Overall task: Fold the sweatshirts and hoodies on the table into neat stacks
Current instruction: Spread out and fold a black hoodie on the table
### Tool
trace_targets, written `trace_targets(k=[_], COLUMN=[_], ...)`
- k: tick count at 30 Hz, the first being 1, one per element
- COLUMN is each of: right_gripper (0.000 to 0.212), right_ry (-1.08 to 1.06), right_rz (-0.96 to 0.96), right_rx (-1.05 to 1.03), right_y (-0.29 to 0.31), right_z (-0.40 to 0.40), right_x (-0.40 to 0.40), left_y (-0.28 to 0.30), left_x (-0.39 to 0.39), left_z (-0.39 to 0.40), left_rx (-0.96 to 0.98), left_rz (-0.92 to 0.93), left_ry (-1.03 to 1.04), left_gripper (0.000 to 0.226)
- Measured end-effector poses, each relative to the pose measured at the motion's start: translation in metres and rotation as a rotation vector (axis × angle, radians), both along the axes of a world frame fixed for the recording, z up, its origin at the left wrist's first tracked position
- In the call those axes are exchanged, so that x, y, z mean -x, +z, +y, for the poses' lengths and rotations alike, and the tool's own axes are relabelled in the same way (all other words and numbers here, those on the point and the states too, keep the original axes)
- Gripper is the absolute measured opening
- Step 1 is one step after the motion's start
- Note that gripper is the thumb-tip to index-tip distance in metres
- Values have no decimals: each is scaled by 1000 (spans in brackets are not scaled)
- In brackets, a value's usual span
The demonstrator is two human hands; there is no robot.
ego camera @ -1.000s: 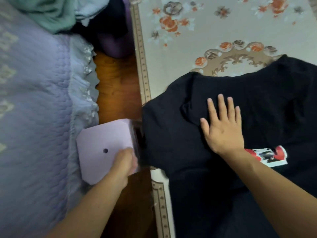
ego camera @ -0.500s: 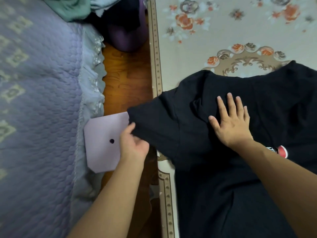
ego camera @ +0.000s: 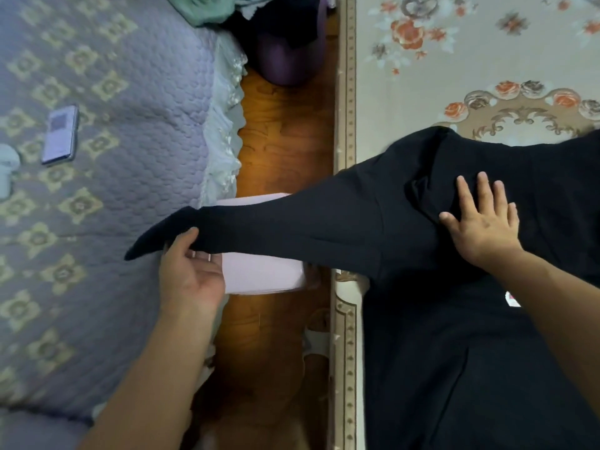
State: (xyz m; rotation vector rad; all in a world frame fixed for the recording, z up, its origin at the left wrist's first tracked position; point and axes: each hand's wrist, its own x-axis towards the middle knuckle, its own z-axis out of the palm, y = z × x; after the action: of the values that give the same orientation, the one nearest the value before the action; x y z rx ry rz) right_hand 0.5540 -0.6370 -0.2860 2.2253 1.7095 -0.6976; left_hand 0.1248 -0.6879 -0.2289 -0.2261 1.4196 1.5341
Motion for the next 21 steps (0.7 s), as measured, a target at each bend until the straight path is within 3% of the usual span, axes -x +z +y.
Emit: trace_targets(k=[5, 7, 9, 11, 14, 16, 19, 21], right_gripper=[70, 68, 65, 64, 66, 65, 55, 52], right_ry=[-76, -109, 59, 333, 670, 772, 706, 665], right_rz=[0, 20, 93, 221, 345, 265, 328, 351], right_rx=[31, -95, -378, -553, -400, -277, -256, -237], right_y=[11, 12, 14, 11, -2, -10, -11, -10], right_z=[3, 0, -8, -21, -47, -60, -61, -59], right_x=[15, 32, 56, 89, 125, 132, 134, 137], left_y=[-7, -17, -19, -20, -18, -17, -7, -5], left_x=[31, 42, 47, 52, 68, 88, 115, 126], left_z=[-11, -18, -22, -19, -16, -22, -32, -40], left_rx=[57, 65, 23, -3, -38, -85, -112, -31], left_rz=[-47, -127, -150, -137, -98, -104, -112, -90], left_ry=[153, 187, 188, 140, 152, 178, 224, 227], left_gripper=[56, 52, 49, 72, 63, 79, 71, 71])
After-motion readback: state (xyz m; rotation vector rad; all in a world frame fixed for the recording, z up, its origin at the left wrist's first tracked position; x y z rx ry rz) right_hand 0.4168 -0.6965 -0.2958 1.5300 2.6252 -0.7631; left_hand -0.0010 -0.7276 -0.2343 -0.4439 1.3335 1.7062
